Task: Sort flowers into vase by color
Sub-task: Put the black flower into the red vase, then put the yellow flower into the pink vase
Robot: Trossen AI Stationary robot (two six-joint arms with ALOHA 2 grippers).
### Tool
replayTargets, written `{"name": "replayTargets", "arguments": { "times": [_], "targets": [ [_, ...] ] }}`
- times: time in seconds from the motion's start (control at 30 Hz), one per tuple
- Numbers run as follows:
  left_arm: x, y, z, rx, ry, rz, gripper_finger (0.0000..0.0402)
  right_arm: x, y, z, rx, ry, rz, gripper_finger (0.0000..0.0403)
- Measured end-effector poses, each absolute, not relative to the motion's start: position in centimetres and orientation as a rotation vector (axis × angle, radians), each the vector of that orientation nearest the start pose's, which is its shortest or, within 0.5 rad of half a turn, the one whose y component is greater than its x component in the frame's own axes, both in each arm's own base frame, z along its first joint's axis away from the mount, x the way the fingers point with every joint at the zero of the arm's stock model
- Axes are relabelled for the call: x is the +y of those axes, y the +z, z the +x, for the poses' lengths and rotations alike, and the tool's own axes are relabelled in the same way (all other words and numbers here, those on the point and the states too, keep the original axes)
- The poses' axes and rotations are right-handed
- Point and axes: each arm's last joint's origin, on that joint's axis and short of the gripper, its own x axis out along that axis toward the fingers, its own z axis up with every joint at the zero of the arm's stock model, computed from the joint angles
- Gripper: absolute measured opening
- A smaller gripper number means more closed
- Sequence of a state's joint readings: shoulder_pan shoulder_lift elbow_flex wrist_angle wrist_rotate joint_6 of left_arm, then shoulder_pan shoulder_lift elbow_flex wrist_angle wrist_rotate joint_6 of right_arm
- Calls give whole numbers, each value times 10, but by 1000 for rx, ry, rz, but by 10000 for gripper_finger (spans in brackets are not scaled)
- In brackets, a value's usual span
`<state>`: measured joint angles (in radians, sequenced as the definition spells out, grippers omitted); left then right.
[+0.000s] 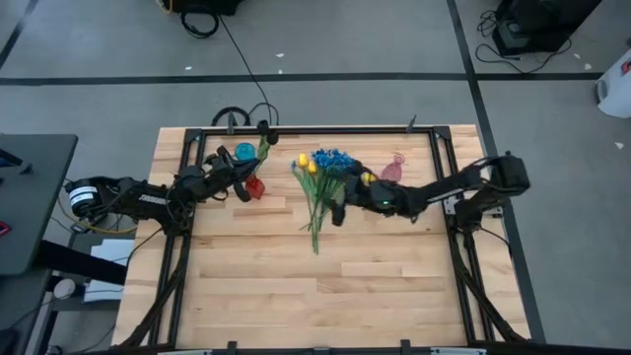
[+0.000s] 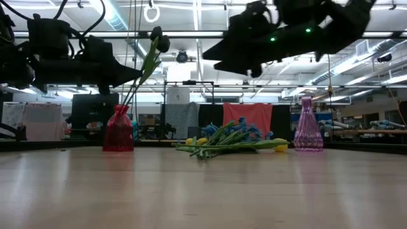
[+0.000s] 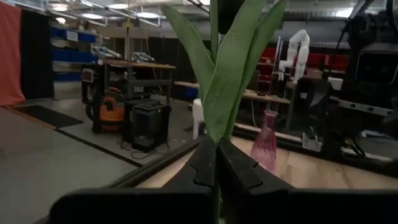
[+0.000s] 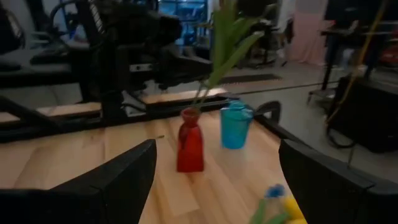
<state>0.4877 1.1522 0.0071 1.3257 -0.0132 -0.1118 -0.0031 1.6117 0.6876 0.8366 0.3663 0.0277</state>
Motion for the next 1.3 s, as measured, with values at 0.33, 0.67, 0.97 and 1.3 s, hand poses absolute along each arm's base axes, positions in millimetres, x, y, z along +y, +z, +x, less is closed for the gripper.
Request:
{"name": "replayTargets", "arguments": {
  "times": [0.33, 0.67, 0.97, 1.3],
  "targets": [
    [78, 160, 144, -173, 511, -74, 36, -11, 201, 338, 177, -368, -8, 347],
    [78, 155, 145, -109, 521, -52, 122, -11, 201, 338, 182, -367, -10, 347],
    [78, 155, 145, -87, 526, 33, 152, -11, 200, 338, 189, -366, -9, 347],
    [79, 154, 145, -72, 523, 41, 152, -11, 194, 337, 254, -367, -14, 347]
  ]
}}
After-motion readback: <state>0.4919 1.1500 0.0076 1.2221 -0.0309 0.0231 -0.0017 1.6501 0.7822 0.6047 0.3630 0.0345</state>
